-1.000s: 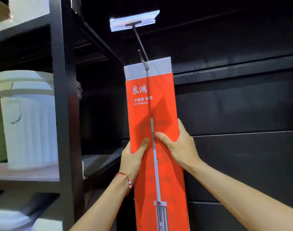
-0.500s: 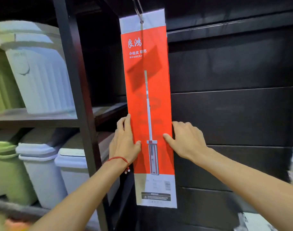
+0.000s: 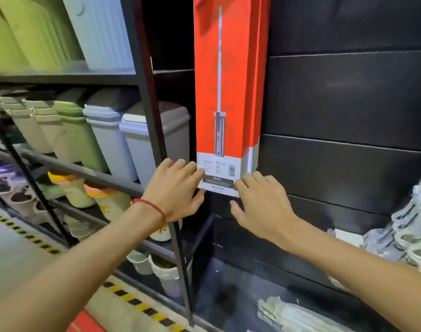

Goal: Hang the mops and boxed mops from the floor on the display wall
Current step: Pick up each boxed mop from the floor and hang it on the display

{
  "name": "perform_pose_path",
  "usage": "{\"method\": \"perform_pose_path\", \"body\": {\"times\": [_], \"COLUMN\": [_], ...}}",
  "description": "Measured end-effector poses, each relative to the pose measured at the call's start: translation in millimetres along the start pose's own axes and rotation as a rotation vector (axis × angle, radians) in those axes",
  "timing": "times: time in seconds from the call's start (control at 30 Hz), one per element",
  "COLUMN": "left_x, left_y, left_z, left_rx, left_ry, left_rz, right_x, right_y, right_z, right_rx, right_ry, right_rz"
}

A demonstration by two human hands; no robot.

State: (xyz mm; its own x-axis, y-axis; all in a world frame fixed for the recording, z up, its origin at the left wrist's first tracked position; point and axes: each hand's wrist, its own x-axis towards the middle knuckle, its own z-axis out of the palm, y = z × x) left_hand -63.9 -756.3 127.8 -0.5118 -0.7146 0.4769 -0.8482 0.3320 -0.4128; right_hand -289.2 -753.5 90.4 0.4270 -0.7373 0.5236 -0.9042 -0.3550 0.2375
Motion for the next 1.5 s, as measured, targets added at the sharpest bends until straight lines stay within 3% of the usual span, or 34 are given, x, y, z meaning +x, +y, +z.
{"method": "perform_pose_path", "body": {"times": [0.27, 0.5, 0.63, 1.03, 1.5], "left_x": [-155, -274, -339, -527, -583], "left_y": [50, 42, 17, -99, -224], "left_z": [-11, -12, -12, 13, 127], "left_rx": [-0.046, -0.080, -0.088, -0.061, -0.066], "left_ry": [-0.293, -0.497, -0.563, -0.545, -0.708], "left_rz": [-0.138, -0.283, -0.333, -0.354, -0.540], "right_x": [-87, -126, -132, -124, 3], "right_y": [-81, -178, -245, -454, -571], "right_z": [6, 2, -2, 14, 129], "right_rx": [0.197, 0.347, 0.382, 0.369, 0.408], "right_ry": [-0.124, -0.237, -0.265, -0.432, -0.500], "right_rz": [-0.194, -0.285, -0.297, -0.307, -0.459]}}
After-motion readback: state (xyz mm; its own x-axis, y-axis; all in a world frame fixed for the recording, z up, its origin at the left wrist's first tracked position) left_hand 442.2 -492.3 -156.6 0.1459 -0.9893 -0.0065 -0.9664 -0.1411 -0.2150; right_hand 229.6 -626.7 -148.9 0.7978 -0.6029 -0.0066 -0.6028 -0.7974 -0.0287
